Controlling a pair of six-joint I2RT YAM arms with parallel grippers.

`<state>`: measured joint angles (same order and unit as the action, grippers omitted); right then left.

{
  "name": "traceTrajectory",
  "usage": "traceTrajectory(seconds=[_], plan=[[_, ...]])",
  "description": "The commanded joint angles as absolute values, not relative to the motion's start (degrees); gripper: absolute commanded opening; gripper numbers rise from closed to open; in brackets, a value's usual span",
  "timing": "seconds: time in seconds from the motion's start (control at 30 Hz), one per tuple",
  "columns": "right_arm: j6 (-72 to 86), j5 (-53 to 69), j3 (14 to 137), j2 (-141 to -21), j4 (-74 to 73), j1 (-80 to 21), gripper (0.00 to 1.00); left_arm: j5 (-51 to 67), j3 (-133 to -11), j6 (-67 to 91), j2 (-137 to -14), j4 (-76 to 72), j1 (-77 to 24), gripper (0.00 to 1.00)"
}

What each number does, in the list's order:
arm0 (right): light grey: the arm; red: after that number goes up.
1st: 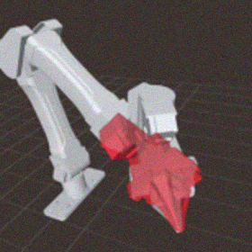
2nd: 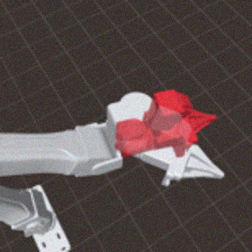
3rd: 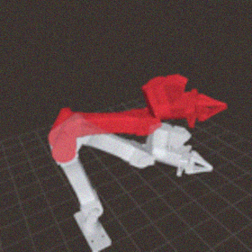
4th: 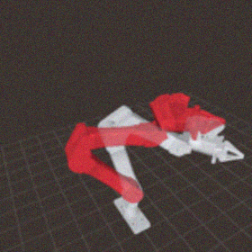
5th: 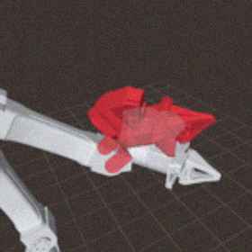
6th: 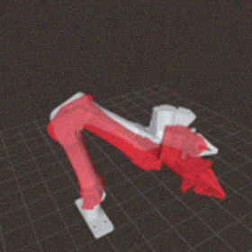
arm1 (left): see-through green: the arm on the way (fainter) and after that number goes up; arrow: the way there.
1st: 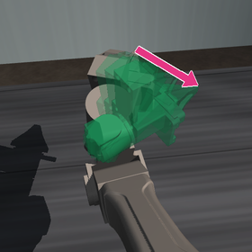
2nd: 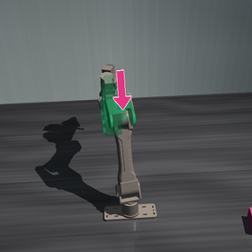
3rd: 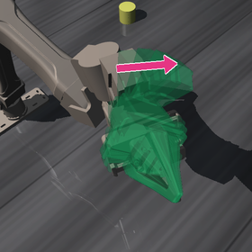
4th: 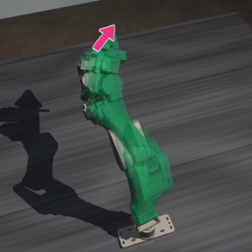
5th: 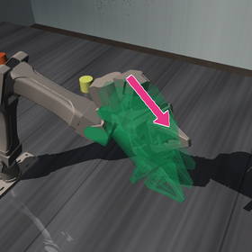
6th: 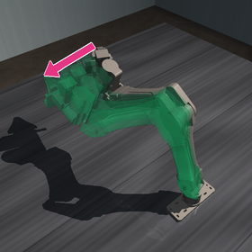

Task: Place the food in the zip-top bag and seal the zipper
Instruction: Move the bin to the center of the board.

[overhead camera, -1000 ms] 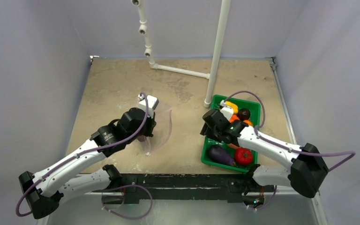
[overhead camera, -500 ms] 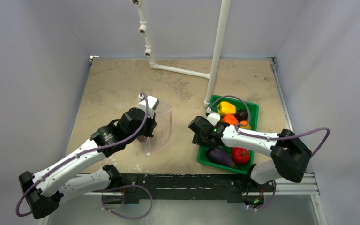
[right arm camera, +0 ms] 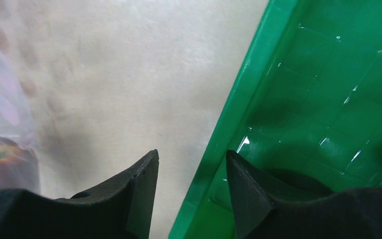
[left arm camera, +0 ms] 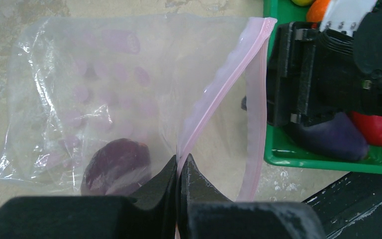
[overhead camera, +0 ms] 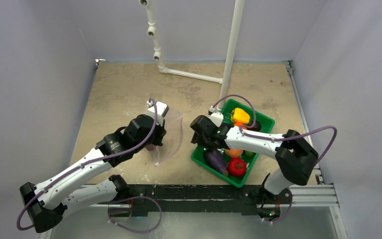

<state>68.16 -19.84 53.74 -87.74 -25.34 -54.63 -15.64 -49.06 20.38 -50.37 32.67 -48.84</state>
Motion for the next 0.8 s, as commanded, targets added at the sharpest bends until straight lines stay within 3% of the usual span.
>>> traceTrajectory(seconds=[0.0,0.33,0.77], plan=[[69.7,-21.3,61.3,-92.1,-19.7,-55.0,0.55,-16.0,-49.8,20.5,-49.4,32.2,-49.0,0.0],[67.0,-26.5,72.5,-100.1,-23.0,-54.3,0.57,-19.0,-49.8,21.1,-49.0,32.7,-49.0,0.0],[64.3,-30.8,67.9,-86.6,-29.2,-54.3,0.66,-21.8,-50.0,21.7,-49.3,33.1,-49.1,0.0]])
